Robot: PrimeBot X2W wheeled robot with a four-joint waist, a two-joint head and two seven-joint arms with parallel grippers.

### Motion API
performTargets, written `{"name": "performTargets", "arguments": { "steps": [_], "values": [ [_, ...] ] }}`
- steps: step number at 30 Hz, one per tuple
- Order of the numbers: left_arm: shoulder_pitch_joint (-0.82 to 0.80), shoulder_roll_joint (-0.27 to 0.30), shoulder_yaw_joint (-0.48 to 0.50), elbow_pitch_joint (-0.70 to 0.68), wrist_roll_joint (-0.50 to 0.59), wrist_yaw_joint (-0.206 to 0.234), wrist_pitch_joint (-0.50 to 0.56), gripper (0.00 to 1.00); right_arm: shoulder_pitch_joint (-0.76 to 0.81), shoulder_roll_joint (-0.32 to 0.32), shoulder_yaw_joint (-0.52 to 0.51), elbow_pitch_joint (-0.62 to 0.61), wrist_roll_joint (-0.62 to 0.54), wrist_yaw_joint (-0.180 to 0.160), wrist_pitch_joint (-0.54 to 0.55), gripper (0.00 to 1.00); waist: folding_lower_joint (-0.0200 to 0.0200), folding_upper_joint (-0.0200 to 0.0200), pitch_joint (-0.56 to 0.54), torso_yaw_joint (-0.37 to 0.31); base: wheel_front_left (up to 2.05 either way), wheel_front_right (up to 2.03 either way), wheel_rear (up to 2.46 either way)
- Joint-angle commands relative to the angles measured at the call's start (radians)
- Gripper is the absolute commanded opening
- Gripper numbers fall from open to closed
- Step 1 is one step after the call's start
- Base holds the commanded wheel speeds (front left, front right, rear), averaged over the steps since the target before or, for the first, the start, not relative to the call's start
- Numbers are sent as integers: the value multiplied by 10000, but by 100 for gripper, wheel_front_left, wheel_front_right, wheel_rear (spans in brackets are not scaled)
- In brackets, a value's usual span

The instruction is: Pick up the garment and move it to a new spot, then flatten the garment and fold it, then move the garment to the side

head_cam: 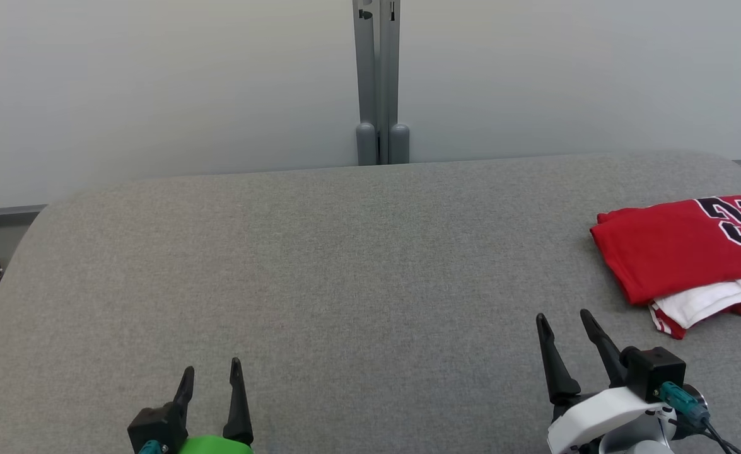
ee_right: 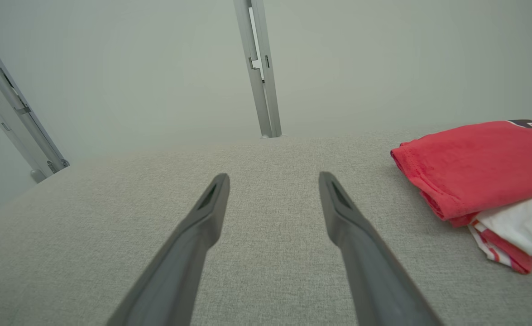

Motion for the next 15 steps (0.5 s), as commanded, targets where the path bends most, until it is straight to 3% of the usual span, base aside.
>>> {"name": "performTargets", "arguments": {
  "steps": [1,11,12,15],
  "values": [
    [67,5,5,-25,132,70,-27,100,117,-25,22,-24,-19,-17,13,100,0,0,-1,6,0,0,0],
    [109,-1,-17,-178,147,72,-27,100,161,-24,50,48,51,-17,110,100,0,0,-14,19,0,0,0],
    [23,-8,-38,-138,69,6,0,0,61,0,42,38,19,0,104,0,0,0,-14,20,0,0,0],
    [134,-17,-45,132,8,-8,77,0,218,23,30,287,82,0,125,0,0,0,-12,21,0,0,0]
  ]
}}
